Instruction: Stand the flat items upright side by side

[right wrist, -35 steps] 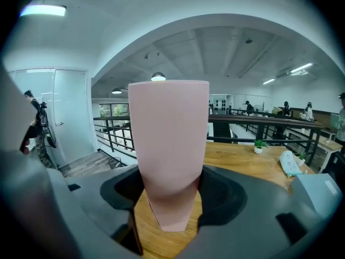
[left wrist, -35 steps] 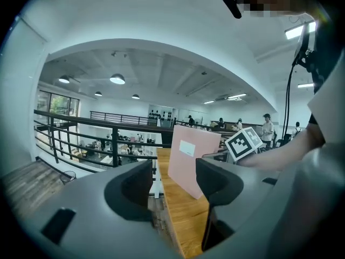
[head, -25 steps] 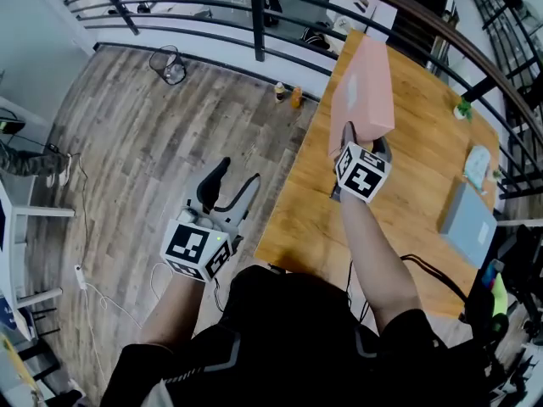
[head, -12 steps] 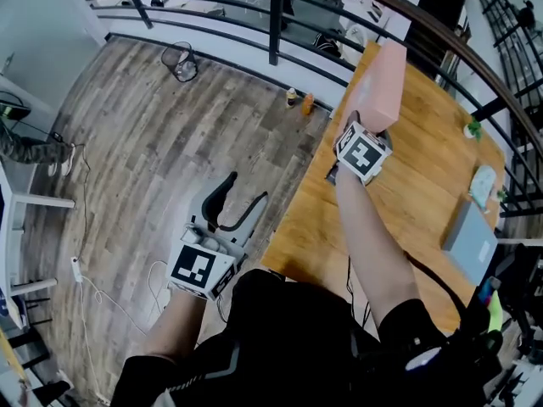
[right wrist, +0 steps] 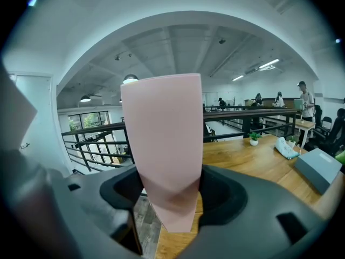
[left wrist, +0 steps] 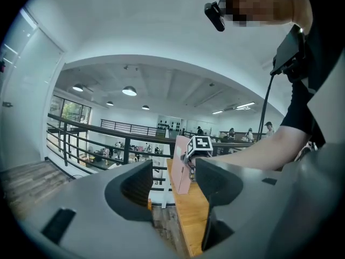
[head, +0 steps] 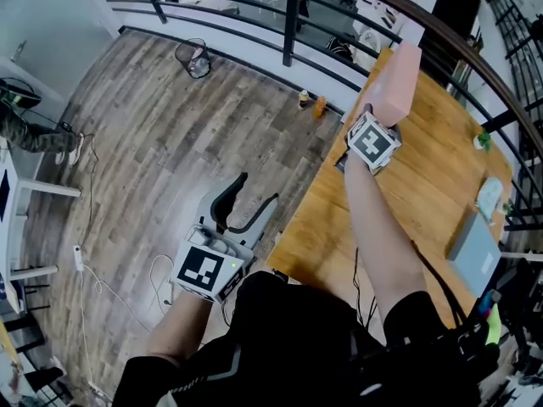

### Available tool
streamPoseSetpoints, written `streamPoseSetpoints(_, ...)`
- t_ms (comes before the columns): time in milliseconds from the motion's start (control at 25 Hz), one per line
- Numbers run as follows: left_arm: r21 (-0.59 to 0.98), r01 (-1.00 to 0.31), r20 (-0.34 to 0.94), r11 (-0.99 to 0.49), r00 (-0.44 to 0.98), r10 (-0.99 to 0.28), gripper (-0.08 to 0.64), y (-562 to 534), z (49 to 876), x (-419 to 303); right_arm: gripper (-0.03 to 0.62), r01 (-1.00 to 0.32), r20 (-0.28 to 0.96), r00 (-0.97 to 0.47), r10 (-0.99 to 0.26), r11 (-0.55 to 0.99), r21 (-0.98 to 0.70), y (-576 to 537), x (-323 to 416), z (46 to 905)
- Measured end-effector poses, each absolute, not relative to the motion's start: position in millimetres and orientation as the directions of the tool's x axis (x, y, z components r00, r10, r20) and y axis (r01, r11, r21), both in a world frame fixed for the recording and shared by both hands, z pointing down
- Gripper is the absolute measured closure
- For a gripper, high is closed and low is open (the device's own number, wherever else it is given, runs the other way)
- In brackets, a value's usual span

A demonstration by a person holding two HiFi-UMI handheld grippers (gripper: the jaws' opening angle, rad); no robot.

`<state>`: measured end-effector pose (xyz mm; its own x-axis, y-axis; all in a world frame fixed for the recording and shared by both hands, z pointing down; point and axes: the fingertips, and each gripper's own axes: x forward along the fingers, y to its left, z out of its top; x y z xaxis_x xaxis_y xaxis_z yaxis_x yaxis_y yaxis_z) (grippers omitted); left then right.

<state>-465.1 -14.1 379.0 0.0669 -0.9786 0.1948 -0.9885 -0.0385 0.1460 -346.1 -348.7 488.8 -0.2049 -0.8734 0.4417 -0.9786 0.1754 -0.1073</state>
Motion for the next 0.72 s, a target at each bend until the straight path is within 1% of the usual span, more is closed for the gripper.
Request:
streamPoseSetpoints(160, 0.127, -0.991, 0.195, -0.045, 0.070, -0.978, 0.296, -12, 377, -464, 0.281, -0.979, 0.443, -0.202, -0.873, 0.168, -0.115, -354, -352, 490)
streamPoseSetpoints(360, 0.163, -0.986, 0.196, -0.047, 0.079, -0.977, 0.296, -8, 373, -465, 0.273, -0.975, 0.455, -0.221, -0.862, 0.189, -0.117, -352, -352, 495)
streamPoseSetpoints(480, 0.159, -0.986, 0.203, -0.048, 0.081, -0.976, 0.297, -7, 371, -467, 0.228, -0.959, 0.481, -0.283, -0.830, 0.239, -0.152, -346, -354, 504)
streamPoseSetpoints(600, 0.150, -0.987, 0.200, -0.062, 0.092, -0.975, 0.296, -11, 371, -464, 0.215, -0.943, 0.469, -0.332, -0.819, 0.290, -0.161, -337, -350, 503)
streamPoseSetpoints(720, 0.152, -0.982, 0.202, -0.108, 0.138, -0.970, 0.296, -16, 370, -455, 0.212, -0.928, 0.457, -0.372, -0.808, 0.333, -0.168, -325, -339, 495)
